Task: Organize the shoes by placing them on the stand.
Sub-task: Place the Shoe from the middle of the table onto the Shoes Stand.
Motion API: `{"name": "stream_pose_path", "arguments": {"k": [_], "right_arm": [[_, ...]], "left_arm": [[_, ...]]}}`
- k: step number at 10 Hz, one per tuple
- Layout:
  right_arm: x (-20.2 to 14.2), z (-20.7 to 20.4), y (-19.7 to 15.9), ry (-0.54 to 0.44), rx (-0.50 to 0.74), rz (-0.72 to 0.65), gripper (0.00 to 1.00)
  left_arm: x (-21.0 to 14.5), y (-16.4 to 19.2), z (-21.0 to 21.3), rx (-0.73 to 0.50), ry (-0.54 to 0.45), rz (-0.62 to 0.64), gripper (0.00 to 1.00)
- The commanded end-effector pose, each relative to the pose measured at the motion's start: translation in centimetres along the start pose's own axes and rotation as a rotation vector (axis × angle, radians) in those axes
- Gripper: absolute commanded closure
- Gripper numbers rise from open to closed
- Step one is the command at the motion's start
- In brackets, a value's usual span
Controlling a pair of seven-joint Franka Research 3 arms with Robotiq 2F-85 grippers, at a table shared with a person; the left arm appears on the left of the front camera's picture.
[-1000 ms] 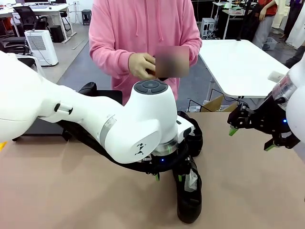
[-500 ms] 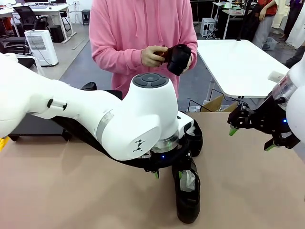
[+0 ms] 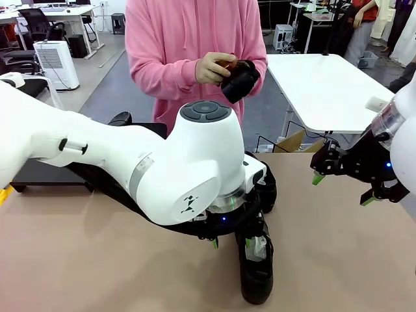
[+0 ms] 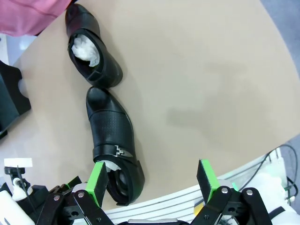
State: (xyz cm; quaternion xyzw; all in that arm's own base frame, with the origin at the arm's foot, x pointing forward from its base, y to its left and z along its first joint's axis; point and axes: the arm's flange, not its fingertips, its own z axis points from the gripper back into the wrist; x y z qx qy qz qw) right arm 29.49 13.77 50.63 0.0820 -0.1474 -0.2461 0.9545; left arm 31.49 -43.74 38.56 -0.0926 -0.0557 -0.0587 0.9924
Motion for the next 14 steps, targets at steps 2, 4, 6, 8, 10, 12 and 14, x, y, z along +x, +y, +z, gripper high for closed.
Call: {"name": "stream_pose_path", "arguments": {"k": [2,4,6,8,10,12,14], "right_arm": [[0.4,-0.1,0.1,0.001,0.025,0.008,0.0],[0.4,-0.1,0.1,0.001,0.025,0.008,0.0],[0.4,-0.1,0.1,0.001,0.025,0.008,0.0],[0.4,-0.1,0.1,0.001,0.025,0.008,0.0],[0.4,-0.1,0.1,0.001,0.025,0.008,0.0],[0.4,-0.1,0.1,0.001,0.025,0.008,0.0],[0.4,-0.1,0.1,0.001,0.025,0.008,0.0]], "left_arm": [[0.7,-0.4,-1.9,0.016,0.05,0.028,0.27],[1.3,-1.1,-3.2,0.029,0.063,0.018,0.27],[1.5,-2.3,-4.1,0.04,0.113,-0.017,0.49],[1.5,-2.4,-4.1,0.069,0.129,-0.012,0.82],[1.4,-2.4,-4.1,0.082,0.129,-0.013,1.0],[1.3,-2.2,-4.0,0.088,0.132,-0.013,1.0],[1.9,-1.7,-4.4,0.075,0.159,-0.019,1.0]]}}
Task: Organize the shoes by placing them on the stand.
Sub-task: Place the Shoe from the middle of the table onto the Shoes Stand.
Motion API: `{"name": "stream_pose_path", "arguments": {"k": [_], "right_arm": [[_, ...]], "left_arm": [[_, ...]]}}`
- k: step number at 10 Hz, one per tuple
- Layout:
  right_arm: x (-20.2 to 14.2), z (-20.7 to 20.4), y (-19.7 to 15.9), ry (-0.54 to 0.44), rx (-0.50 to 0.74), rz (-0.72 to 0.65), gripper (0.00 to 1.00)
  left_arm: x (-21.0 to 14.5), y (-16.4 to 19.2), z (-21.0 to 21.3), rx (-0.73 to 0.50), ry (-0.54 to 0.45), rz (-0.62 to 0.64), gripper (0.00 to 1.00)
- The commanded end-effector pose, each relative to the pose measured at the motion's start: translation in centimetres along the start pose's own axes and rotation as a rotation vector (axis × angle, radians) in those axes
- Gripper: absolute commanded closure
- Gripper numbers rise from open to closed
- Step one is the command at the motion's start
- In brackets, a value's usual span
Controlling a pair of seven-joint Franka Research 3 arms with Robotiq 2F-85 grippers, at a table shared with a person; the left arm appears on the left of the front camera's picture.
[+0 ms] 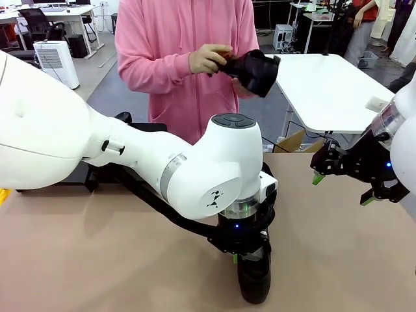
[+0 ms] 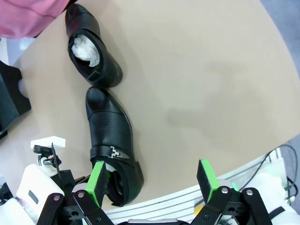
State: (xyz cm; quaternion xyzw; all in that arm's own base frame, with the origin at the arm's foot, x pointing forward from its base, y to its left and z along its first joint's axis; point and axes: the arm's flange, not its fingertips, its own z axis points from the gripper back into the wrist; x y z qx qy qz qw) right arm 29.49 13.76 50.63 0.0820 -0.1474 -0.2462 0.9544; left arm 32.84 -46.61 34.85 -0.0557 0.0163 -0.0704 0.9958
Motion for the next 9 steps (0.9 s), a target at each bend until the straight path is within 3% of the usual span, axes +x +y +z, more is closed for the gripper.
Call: {"name": "stream_pose_path", "arguments": {"k": [1,3,5,9], "right_arm": [[0.4,-0.1,0.1,0.001,0.025,0.008,0.0],[0.4,-0.1,0.1,0.001,0.025,0.008,0.0],[0.4,-0.1,0.1,0.001,0.025,0.008,0.0],[0.4,-0.1,0.1,0.001,0.025,0.008,0.0]], "left_arm": [[0.2,0.7,0.5,-0.021,0.044,-0.039,1.0],[-3.1,3.2,5.4,-0.105,-0.013,-0.078,1.0],[-4.4,7.4,10.7,-0.091,-0.125,-0.068,1.0],[0.2,16.4,16.8,-0.026,-0.256,-0.065,1.0]]}}
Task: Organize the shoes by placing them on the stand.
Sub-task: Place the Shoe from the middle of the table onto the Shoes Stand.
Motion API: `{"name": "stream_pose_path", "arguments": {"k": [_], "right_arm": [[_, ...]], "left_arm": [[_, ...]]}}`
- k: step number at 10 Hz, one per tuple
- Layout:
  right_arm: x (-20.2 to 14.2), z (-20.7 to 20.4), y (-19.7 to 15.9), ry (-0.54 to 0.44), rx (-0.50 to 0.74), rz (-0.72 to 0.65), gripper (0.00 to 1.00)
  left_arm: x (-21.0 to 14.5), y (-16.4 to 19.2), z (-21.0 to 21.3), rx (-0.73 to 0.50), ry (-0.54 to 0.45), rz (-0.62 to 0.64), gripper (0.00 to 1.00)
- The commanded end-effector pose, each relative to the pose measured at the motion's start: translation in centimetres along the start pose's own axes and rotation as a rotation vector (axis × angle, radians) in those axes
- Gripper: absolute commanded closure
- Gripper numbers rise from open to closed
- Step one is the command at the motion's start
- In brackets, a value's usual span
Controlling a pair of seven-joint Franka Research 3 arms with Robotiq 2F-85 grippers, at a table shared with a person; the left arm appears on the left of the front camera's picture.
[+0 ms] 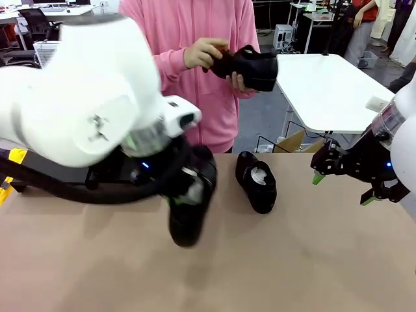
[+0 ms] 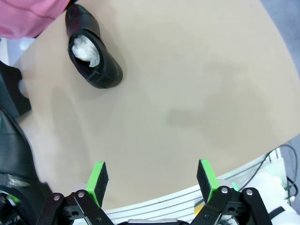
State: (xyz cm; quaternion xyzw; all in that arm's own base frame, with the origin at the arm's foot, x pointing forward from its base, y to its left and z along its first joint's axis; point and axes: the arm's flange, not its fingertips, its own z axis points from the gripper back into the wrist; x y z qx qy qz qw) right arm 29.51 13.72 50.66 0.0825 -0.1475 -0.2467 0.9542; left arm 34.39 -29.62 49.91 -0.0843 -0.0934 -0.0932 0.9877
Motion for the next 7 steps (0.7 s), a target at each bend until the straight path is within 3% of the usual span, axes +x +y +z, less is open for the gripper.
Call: {"name": "stream_pose_path", "arguments": {"k": [1,7], "right_arm": [[0.3,-0.1,0.1,0.001,0.024,0.009,0.0],[0.3,-0.1,0.1,0.001,0.024,0.009,0.0]], "left_arm": [[3.5,3.6,0.0,0.04,-0.075,0.044,1.0],[12.8,12.9,-1.2,0.102,-0.243,0.102,1.0]]}}
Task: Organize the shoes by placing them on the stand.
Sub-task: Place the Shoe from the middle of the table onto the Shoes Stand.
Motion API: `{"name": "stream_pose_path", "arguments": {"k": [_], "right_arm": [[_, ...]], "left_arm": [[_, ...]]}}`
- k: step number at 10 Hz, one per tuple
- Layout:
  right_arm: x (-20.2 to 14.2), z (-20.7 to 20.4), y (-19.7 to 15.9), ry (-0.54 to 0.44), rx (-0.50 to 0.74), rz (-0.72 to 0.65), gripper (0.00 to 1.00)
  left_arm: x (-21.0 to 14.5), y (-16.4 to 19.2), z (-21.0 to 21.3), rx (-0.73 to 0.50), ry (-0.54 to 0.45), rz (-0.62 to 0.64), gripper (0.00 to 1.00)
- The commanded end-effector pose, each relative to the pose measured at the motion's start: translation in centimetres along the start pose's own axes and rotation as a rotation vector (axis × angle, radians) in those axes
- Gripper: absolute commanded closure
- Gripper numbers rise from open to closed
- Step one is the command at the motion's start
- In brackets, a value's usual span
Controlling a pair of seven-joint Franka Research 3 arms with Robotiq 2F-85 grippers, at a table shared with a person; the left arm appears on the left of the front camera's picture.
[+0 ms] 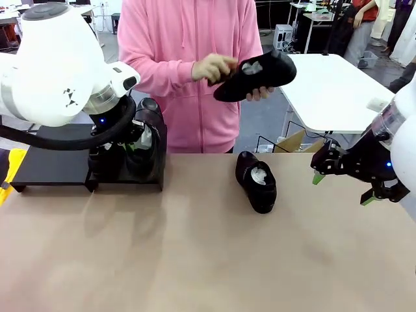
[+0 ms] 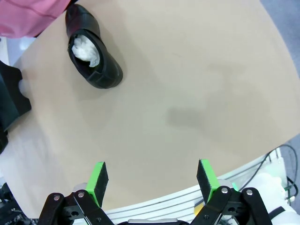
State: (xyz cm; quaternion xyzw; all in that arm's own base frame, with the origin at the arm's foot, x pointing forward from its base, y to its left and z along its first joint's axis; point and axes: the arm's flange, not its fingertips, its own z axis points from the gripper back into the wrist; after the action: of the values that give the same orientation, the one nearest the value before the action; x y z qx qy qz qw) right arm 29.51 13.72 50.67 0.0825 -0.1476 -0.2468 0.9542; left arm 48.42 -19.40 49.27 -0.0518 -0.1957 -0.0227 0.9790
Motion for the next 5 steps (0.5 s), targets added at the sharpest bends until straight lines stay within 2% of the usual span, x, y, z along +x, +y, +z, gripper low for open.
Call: {"name": "stream_pose_path", "arguments": {"k": [1,5], "right_arm": [[0.3,-0.1,0.1,0.001,0.024,0.009,0.0],[0.3,-0.1,0.1,0.001,0.024,0.009,0.0]], "left_arm": [[2.1,0.5,-1.1,0.015,-0.038,-0.002,1.0],[4.8,2.4,-4.1,0.005,-0.027,0.022,1.0]]}}
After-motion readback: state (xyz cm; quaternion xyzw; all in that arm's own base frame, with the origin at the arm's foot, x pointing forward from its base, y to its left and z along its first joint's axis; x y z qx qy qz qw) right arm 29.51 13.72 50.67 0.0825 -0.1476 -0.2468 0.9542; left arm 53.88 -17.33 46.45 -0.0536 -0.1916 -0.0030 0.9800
